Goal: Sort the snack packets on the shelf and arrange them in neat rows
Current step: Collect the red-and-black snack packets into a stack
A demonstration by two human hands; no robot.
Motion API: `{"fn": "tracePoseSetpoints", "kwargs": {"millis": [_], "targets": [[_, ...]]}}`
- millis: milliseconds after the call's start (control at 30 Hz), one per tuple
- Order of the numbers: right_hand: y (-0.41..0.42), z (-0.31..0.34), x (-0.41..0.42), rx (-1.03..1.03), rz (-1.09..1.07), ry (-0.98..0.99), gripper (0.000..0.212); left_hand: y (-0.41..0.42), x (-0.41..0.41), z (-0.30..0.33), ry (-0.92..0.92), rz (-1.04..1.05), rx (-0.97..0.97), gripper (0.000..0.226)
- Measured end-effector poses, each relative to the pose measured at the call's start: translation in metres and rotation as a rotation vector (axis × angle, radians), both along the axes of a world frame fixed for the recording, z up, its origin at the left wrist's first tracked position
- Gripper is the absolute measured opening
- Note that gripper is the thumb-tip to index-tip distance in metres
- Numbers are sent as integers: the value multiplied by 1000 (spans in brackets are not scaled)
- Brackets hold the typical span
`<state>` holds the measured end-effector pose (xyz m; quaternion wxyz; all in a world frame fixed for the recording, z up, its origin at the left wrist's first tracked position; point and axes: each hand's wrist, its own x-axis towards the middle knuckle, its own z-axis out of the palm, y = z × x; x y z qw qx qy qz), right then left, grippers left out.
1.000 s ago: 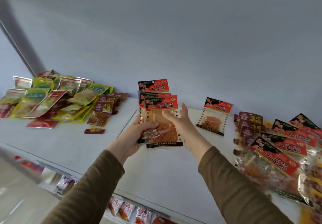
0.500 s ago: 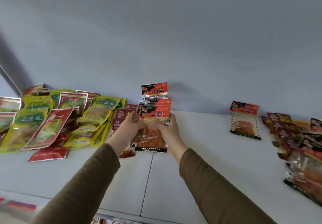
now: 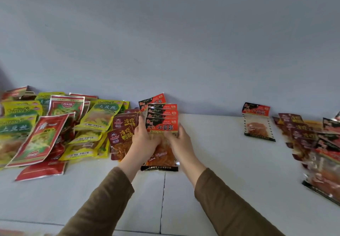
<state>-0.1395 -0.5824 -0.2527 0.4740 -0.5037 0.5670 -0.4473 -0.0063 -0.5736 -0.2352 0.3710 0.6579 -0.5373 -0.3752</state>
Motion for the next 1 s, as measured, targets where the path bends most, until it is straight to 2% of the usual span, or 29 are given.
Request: {"fn": "tracePoseSetpoints", "kwargs": {"millis": [67, 100, 200, 367, 400, 500, 567, 733, 867, 1000], "targets": [[2, 1, -1, 1, -20, -1, 67, 1, -1, -1, -78, 1, -17, 105], [3, 1, 0, 1, -11, -30, 70, 2, -2, -1, -99, 1, -33, 105], [6, 1, 4, -21, 38, -44, 45, 3, -3, 0, -47, -23, -42, 107], [10, 0, -1, -19, 66, -15, 33, 8, 5, -2, -98, 20, -70, 117], [12, 2, -4, -10, 78, -18, 38, 10, 6, -2, -137, 26, -86, 119], [17, 6, -17, 28, 90, 3, 71, 14, 3, 2, -208, 43, -131, 125], [19, 9, -30, 23, 75, 31, 74, 17, -2, 8, -264, 54, -184, 119], [28, 21, -82, -84, -58, 66, 56, 19, -41, 23, -428, 17, -399, 86], [35, 29, -142, -174, -168, 159, 40, 16, -93, 30, -345, -146, -414, 75], [43, 38, -201, -214, -208, 309, 35, 13, -152, 27, -350, -260, -389, 69]]}}
